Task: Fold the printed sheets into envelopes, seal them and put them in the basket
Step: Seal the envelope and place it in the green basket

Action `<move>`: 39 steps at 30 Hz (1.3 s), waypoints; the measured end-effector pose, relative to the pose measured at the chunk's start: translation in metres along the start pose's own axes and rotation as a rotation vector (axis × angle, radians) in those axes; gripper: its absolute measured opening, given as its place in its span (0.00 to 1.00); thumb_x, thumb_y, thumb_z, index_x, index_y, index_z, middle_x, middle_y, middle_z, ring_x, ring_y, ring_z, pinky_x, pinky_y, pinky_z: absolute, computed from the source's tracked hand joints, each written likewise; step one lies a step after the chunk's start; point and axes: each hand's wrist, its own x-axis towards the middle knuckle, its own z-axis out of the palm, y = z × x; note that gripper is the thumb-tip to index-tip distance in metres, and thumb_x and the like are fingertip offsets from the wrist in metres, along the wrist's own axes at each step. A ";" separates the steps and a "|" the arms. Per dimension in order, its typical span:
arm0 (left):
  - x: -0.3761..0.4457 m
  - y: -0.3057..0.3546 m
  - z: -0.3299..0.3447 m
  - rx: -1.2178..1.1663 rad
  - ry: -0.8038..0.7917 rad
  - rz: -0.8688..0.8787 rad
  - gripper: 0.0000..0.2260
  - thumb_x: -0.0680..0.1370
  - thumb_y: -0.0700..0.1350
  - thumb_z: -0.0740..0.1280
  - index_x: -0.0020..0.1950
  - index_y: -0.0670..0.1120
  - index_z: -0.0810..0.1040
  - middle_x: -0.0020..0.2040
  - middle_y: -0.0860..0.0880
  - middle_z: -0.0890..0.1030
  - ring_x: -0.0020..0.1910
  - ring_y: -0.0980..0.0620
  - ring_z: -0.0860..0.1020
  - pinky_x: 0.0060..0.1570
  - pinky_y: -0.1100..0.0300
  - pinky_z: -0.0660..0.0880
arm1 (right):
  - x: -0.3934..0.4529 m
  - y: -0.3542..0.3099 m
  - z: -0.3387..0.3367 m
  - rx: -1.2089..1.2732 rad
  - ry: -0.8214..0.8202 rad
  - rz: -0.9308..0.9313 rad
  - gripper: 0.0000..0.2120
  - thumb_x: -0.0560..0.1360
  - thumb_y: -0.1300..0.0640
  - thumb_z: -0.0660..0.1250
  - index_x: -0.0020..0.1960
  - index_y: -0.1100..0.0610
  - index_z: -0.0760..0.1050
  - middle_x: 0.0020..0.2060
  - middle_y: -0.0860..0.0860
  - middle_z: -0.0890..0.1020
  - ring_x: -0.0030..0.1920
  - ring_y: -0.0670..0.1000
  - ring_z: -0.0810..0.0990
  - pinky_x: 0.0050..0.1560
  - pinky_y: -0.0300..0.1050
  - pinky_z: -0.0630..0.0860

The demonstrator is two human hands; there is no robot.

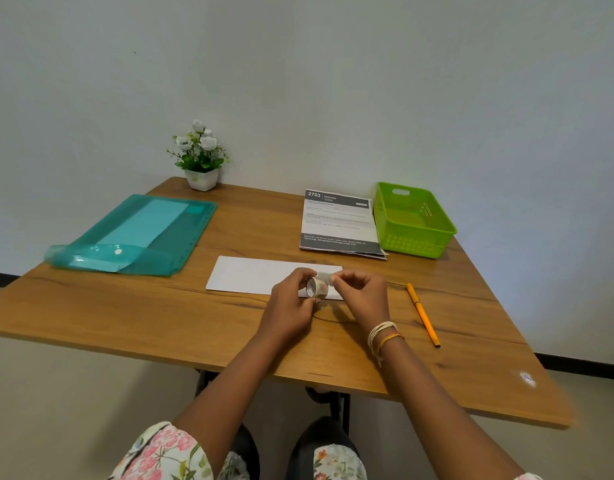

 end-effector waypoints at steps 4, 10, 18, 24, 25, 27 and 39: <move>0.003 -0.001 0.002 0.045 0.000 0.039 0.19 0.73 0.40 0.72 0.61 0.51 0.74 0.59 0.52 0.79 0.58 0.55 0.77 0.53 0.66 0.74 | 0.005 0.007 -0.010 0.223 0.094 0.138 0.04 0.71 0.64 0.73 0.40 0.57 0.82 0.38 0.55 0.85 0.41 0.50 0.82 0.45 0.43 0.79; 0.013 0.021 0.026 0.217 -0.071 0.200 0.20 0.74 0.46 0.71 0.66 0.48 0.74 0.61 0.51 0.78 0.59 0.54 0.75 0.58 0.62 0.72 | 0.009 0.009 -0.038 0.191 0.234 0.109 0.05 0.73 0.62 0.72 0.41 0.53 0.81 0.32 0.52 0.81 0.32 0.47 0.77 0.35 0.43 0.77; 0.036 0.055 0.082 0.371 -0.239 0.216 0.18 0.75 0.47 0.69 0.65 0.50 0.76 0.60 0.48 0.77 0.58 0.49 0.74 0.56 0.58 0.73 | 0.011 0.017 -0.076 0.175 0.338 0.139 0.04 0.73 0.63 0.71 0.42 0.55 0.81 0.35 0.54 0.84 0.34 0.50 0.82 0.42 0.48 0.80; 0.035 0.044 0.066 0.352 -0.259 0.206 0.29 0.74 0.53 0.68 0.74 0.49 0.68 0.69 0.47 0.73 0.68 0.48 0.69 0.73 0.50 0.60 | 0.011 0.026 -0.084 0.154 0.290 0.178 0.05 0.72 0.65 0.71 0.42 0.56 0.83 0.38 0.55 0.86 0.42 0.53 0.86 0.47 0.48 0.82; 0.035 0.039 0.059 0.318 -0.216 0.204 0.27 0.75 0.53 0.67 0.73 0.48 0.69 0.68 0.47 0.74 0.68 0.48 0.70 0.73 0.49 0.61 | 0.011 0.025 -0.082 0.165 0.282 0.177 0.05 0.72 0.65 0.70 0.42 0.58 0.83 0.38 0.56 0.86 0.42 0.53 0.85 0.46 0.46 0.82; 0.037 0.025 0.044 0.301 -0.118 0.194 0.23 0.75 0.51 0.66 0.69 0.48 0.73 0.66 0.47 0.76 0.66 0.47 0.71 0.71 0.48 0.64 | 0.012 0.019 -0.075 0.200 0.265 0.176 0.04 0.73 0.64 0.68 0.43 0.60 0.83 0.38 0.58 0.85 0.41 0.54 0.85 0.41 0.42 0.82; 0.044 -0.023 0.006 0.557 -0.183 0.112 0.21 0.79 0.56 0.61 0.70 0.51 0.73 0.72 0.52 0.71 0.71 0.55 0.66 0.74 0.51 0.54 | 0.087 -0.001 -0.026 -0.395 -0.258 0.121 0.09 0.69 0.70 0.69 0.40 0.57 0.80 0.33 0.51 0.82 0.37 0.51 0.83 0.40 0.41 0.81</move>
